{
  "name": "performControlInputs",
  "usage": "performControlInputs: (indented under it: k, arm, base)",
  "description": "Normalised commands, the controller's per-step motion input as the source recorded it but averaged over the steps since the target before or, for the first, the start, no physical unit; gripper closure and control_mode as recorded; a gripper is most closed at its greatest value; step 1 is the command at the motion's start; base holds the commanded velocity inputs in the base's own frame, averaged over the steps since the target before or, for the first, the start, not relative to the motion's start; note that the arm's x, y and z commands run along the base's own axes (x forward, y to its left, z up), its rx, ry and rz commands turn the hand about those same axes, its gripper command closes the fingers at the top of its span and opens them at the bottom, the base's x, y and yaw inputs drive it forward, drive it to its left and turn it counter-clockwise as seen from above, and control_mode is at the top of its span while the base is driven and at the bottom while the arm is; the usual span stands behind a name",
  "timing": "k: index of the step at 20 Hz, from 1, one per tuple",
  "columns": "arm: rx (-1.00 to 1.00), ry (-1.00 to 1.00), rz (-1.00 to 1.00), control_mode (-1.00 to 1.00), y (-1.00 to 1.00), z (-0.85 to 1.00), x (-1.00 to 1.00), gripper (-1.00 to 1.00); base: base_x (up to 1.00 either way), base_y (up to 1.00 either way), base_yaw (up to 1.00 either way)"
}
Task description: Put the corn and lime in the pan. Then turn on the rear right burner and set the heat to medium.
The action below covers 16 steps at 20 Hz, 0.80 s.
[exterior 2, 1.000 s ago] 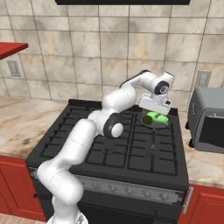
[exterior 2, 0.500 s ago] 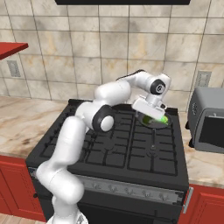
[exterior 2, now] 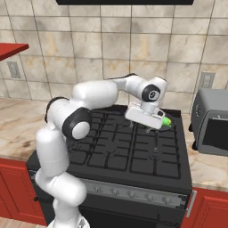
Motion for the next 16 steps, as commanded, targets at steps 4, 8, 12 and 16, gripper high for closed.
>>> performControlInputs:
  k: [4,8,12,16]
  arm:
    - [-0.09,-0.02,0.00,-1.00,0.04,0.53,-0.94,-1.00]
    - [-0.10,-0.02,0.00,-1.00,0.04,0.41,-0.85,-1.00]
    - [-0.11,-0.03,0.00,-1.00,0.03,0.22,-0.52,-1.00]
    - [-0.11,-0.03,0.00,-1.00,0.00,0.22,-0.21,-1.00]
  base:
    - [0.00,0.00,0.00]
    - [0.00,0.00,0.00]
    - [0.00,0.00,0.00]
    - [0.00,0.00,0.00]
